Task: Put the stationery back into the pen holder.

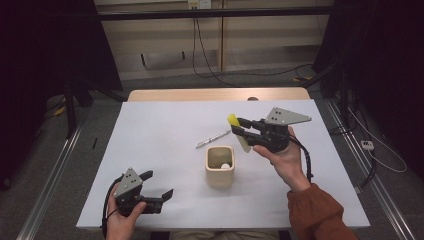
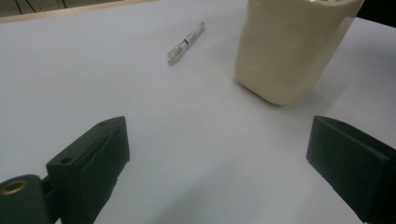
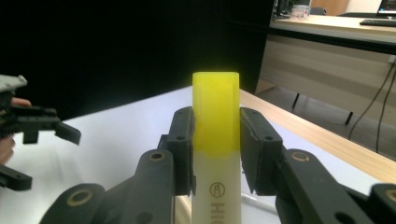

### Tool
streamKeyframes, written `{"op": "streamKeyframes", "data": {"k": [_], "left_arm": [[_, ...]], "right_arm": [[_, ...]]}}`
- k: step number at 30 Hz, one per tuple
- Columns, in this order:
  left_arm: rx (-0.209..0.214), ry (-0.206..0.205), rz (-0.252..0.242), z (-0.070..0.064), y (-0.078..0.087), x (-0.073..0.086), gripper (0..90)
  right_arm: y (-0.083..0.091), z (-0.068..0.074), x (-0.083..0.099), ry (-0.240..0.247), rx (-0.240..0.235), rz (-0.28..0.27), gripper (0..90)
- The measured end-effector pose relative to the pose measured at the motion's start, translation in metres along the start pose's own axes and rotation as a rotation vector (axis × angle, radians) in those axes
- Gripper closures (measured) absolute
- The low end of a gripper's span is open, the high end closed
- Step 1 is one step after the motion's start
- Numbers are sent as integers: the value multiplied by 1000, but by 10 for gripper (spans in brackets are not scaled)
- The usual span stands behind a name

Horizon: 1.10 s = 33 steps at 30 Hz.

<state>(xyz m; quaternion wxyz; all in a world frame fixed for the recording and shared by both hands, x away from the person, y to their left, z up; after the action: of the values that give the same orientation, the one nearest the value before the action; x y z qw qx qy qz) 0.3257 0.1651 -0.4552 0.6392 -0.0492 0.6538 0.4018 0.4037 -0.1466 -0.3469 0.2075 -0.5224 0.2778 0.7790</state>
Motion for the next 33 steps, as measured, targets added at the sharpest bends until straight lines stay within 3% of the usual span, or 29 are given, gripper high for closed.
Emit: {"op": "streamKeyframes", "data": {"k": [5, 26, 33], "left_arm": [[0, 2, -3, 0, 0, 0, 59], [2, 1, -1, 0, 1, 0, 59], [1, 7, -5, -1, 1, 0, 59]], "right_arm": [[-3, 7, -9, 6, -3, -48, 677], [-25, 38, 1, -14, -119, -47, 677], [-30, 41, 6, -30, -136, -41, 677]]}}
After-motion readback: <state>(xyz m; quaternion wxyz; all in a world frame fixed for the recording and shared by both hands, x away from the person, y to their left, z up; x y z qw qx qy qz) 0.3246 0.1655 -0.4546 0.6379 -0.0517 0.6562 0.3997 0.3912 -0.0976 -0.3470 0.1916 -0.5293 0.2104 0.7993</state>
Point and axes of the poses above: each handheld gripper's, and its own axes: y roughly backward along the jaws, x roughly out of its underside, z roughly to its left, the point moved 6 cm from there along -y, roughly forward along the jaws, and after that the axes turned 15 degrees about -y, right-handed, at the moved point
